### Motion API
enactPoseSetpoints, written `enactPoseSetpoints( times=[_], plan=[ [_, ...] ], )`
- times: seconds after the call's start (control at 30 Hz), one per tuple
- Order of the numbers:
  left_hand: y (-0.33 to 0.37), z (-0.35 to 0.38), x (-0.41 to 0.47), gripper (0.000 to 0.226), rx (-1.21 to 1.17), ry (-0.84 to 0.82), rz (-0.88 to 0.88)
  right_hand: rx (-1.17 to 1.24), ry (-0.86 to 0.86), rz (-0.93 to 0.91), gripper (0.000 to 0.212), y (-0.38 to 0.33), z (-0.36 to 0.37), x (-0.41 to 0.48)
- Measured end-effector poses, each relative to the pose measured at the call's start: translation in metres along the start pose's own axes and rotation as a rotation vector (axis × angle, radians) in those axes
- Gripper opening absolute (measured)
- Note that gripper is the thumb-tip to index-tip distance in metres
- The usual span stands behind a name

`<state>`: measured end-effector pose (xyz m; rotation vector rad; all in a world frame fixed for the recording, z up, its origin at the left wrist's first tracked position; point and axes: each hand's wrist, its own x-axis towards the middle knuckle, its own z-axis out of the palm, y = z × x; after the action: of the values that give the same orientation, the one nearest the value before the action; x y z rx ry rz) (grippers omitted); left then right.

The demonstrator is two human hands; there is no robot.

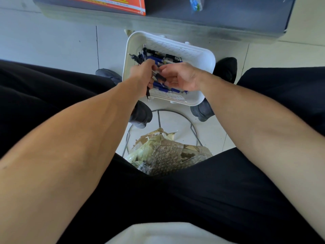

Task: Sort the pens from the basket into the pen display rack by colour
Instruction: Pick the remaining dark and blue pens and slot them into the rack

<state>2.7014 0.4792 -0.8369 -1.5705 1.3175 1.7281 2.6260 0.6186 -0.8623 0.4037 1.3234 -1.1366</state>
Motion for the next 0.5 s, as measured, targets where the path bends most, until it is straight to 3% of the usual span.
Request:
enactPoseSetpoints(
  times=[0.03, 0.1, 0.17, 0.27, 0.33, 0.5],
  plan=[
    [0.001, -0.001, 0.0, 0.027, -0.01, 0.029, -0.002, -0.079, 0.101, -0.058, 0.022, 0.004, -0.003, 0.006],
    [0.0, -0.005, 0.0, 0.029, -0.034, 0.077, -0.001, -0.486, 0.295, -0.191, 0.047, 0.009, -0.013, 0.017],
    [-0.001, -0.009, -0.001, 0.028, -0.058, 0.07, -0.003, -0.877, 0.246, -0.238, 0.074, 0.009, -0.016, 0.028],
    [-0.002, -0.012, 0.0, 0.031, -0.033, 0.034, -0.016, -1.218, 0.041, -0.19, 0.081, 0.01, -0.004, 0.039],
    [0.0, -0.011, 0.0, 0.033, -0.026, 0.025, -0.04, -1.288, 0.002, -0.207, 0.071, 0.013, 0.006, 0.041],
    [-0.004, -0.012, 0.004, 0.029, 0.004, 0.005, -0.101, -1.167, 0.228, -0.301, 0.06, 0.009, 0.003, 0.047]
  ],
)
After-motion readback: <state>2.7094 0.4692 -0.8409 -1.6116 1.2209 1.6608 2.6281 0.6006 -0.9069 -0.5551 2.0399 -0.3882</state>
